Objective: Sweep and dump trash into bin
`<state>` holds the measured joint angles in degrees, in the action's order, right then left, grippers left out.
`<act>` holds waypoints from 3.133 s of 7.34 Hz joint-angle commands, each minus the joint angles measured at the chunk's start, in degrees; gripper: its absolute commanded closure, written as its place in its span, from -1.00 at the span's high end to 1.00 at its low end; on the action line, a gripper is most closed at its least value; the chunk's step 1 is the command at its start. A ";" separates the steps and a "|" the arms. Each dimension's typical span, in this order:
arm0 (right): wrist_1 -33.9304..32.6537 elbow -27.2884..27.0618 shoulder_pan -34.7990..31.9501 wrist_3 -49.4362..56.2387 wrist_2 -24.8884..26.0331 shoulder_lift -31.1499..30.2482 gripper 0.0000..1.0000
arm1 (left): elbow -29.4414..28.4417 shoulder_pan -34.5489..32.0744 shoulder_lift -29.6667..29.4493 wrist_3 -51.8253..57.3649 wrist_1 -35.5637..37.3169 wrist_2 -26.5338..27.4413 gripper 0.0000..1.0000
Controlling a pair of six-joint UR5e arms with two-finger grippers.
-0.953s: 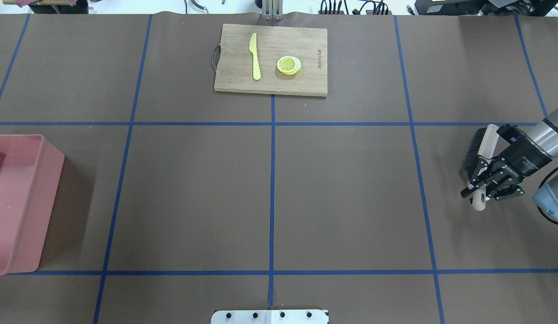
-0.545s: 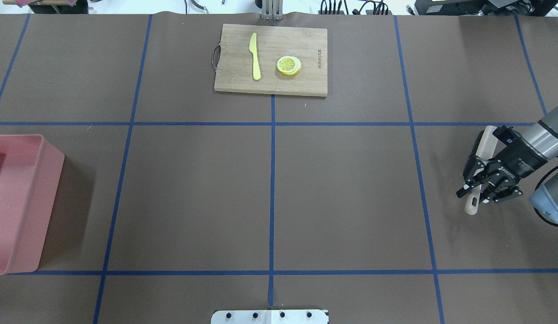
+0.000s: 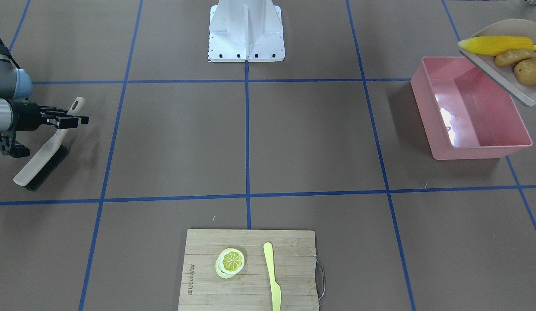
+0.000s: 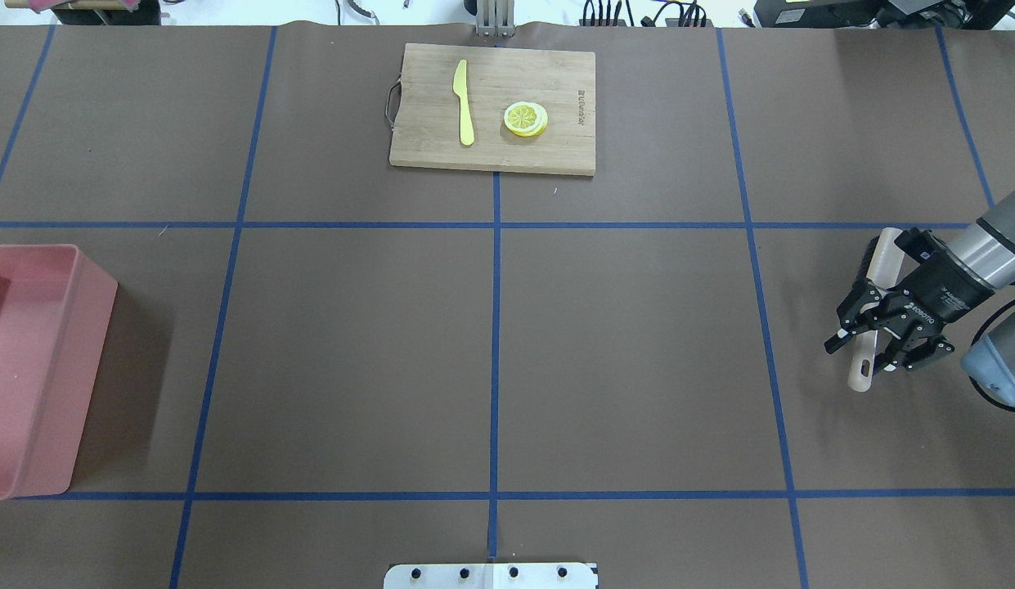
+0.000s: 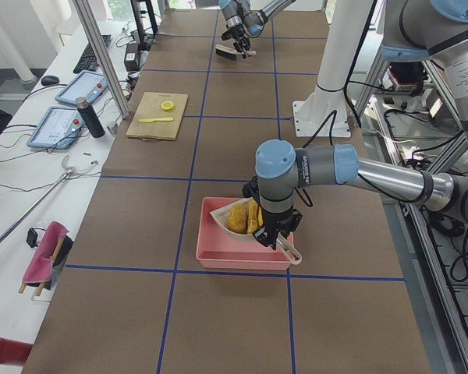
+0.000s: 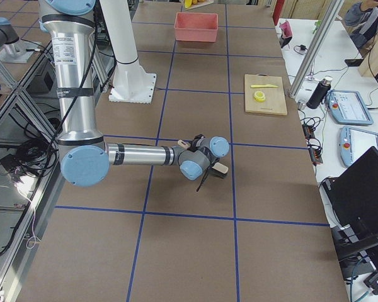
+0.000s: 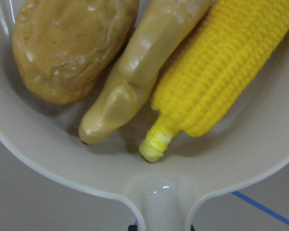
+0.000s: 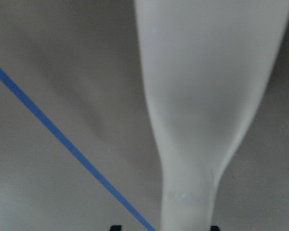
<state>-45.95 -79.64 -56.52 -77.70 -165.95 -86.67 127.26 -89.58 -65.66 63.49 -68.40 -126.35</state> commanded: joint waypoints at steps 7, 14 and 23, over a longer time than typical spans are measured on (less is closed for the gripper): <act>0.25 -0.43 -13.40 0.09 -2.96 -0.17 1.00 | 6.51 22.06 -10.69 -26.27 30.82 17.79 -1.00; 0.86 -0.07 -26.44 2.46 0.27 0.97 1.00 | 4.66 24.72 -11.78 -30.18 36.67 22.29 -1.00; 12.92 -0.08 -23.64 35.86 14.31 -1.22 1.00 | 4.23 4.87 -11.24 -58.48 18.07 1.86 -1.00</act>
<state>-31.67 -79.77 -81.02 -43.32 -154.92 -87.76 131.86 -82.38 -76.47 6.70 -46.02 -118.24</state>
